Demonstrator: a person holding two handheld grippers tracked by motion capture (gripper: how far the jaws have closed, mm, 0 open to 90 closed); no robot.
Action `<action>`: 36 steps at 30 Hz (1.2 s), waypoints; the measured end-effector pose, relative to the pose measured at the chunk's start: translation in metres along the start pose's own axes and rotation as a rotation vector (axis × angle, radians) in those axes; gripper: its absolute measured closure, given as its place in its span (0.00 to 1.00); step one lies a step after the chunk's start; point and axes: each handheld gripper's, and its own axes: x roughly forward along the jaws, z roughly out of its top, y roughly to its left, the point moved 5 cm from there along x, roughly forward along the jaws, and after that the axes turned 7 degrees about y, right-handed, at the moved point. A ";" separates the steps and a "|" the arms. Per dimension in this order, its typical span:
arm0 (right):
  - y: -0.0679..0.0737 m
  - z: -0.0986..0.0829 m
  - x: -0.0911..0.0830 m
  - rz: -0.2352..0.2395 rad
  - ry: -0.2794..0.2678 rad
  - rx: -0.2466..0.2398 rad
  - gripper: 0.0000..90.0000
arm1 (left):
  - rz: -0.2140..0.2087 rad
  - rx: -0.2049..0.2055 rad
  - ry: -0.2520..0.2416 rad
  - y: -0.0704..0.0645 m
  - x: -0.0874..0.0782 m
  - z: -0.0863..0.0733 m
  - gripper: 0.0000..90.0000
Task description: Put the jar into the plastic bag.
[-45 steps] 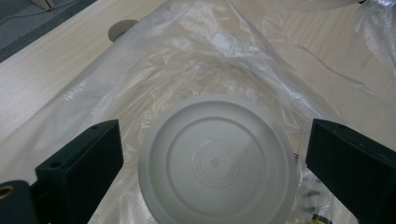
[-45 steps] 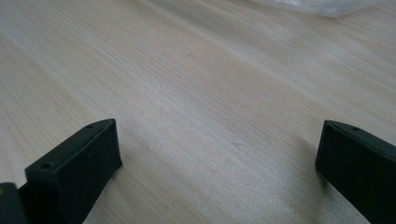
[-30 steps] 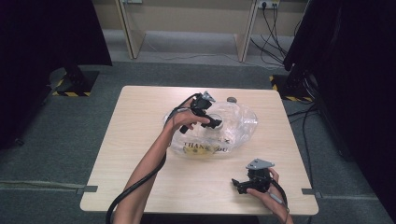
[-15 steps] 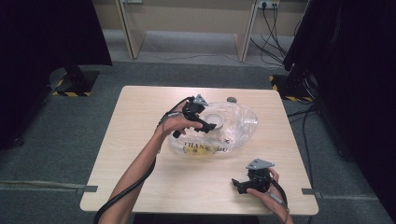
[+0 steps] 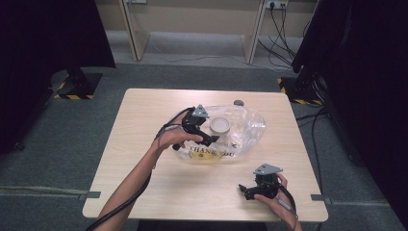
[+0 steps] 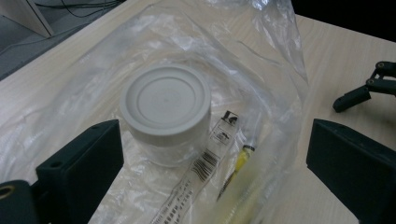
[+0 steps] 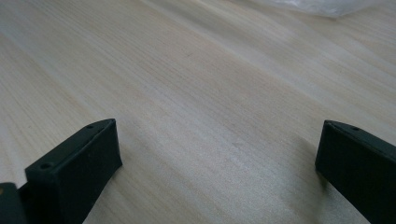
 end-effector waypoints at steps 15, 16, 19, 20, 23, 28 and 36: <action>0.000 0.000 0.000 0.000 0.000 0.001 0.00 | -0.004 0.009 -0.062 -0.024 -0.014 -0.023 0.04; 0.000 0.000 0.000 0.000 0.000 0.000 0.00 | -0.006 0.008 -0.068 -0.026 -0.016 -0.025 0.04; 0.000 0.000 0.000 0.000 0.000 0.000 0.00 | -0.013 0.010 -0.079 -0.031 -0.018 -0.030 0.04; 0.000 0.000 0.000 0.000 0.000 0.000 0.00 | -0.012 0.010 -0.082 -0.032 -0.019 -0.032 0.04; 0.000 0.000 0.000 0.000 0.000 0.000 0.00 | -0.010 0.013 -0.093 -0.037 -0.021 -0.038 0.04; 0.000 0.000 0.000 0.000 0.000 0.000 0.00 | -0.014 0.016 -0.107 -0.043 -0.025 -0.046 0.04; 0.000 0.000 0.000 0.000 0.000 0.000 0.00 | -0.023 0.019 -0.122 -0.053 -0.026 -0.055 0.04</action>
